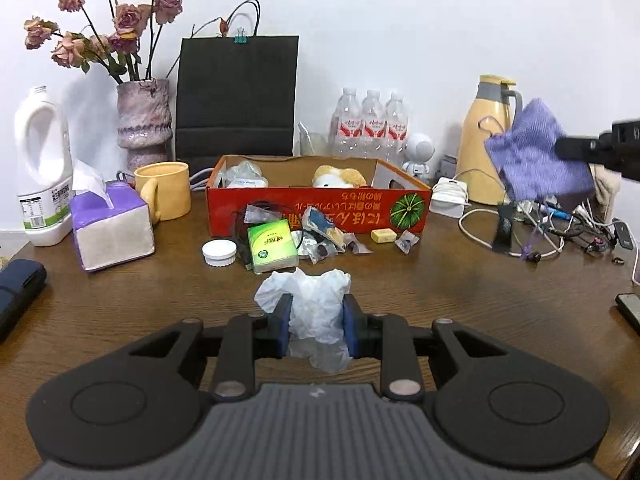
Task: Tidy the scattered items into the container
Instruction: 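Carry the tissue and purple pouch into the cardboard box and release both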
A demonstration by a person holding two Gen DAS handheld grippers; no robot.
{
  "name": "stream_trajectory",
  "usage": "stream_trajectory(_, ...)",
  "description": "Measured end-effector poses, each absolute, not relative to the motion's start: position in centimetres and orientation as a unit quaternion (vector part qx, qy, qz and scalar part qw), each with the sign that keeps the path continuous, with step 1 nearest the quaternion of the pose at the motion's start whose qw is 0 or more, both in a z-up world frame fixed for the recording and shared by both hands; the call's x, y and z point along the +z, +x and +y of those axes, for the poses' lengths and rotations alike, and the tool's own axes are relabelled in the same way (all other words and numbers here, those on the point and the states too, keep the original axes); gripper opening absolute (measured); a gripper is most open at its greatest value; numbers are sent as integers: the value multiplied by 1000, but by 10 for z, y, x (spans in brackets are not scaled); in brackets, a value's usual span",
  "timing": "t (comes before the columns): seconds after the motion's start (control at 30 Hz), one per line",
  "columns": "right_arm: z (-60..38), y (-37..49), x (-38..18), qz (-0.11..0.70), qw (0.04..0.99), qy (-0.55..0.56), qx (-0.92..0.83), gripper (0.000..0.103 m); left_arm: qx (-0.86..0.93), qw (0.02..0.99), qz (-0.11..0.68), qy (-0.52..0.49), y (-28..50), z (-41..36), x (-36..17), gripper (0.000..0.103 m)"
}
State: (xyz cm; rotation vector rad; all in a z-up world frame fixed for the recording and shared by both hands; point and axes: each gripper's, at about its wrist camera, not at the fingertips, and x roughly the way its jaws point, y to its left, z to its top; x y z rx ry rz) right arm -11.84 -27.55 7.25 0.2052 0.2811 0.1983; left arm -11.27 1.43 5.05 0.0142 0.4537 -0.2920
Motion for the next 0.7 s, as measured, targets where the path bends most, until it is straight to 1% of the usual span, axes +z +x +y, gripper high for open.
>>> stream_trajectory(0.07, -276, -123, 71, 142, 980, 103, 96, 2, -146, 964, 224, 11, -115, 12, 50, 26)
stream_trajectory(0.13, -276, -127, 69, 122, 982, 105, 96, 2, -148, 963, 225, 15, -116, 9, 49, 26)
stream_trajectory(0.2, -266, -104, 52, 190, 976, 69, 86, 2, -150, 961, 231, 11, -116, 5, 48, 26)
stream_trajectory(0.23, -271, -102, 47, 193, 973, 95, 90, 2, -152, 961, 229, 12, -117, 4, 48, 26)
stream_trajectory(0.27, -276, -104, 47, 185, 971, 117, 99, 2, -151, 962, 227, 14, -119, 4, 47, 26)
stream_trajectory(0.43, -270, -107, 56, 175, 978, 64, 95, 2, -147, 961, 236, 15, -117, 5, 42, 26)
stream_trajectory(0.53, -280, -113, 63, 166, 977, 88, 99, 2, -150, 960, 238, 3, -116, 9, 44, 26)
stream_trajectory(0.6, -276, -120, 68, 156, 980, 74, 98, 2, -149, 961, 233, 4, -115, 8, 47, 26)
stream_trajectory(0.7, -268, -115, 66, 165, 980, 62, 91, 2, -154, 964, 217, 4, -105, 7, 60, 26)
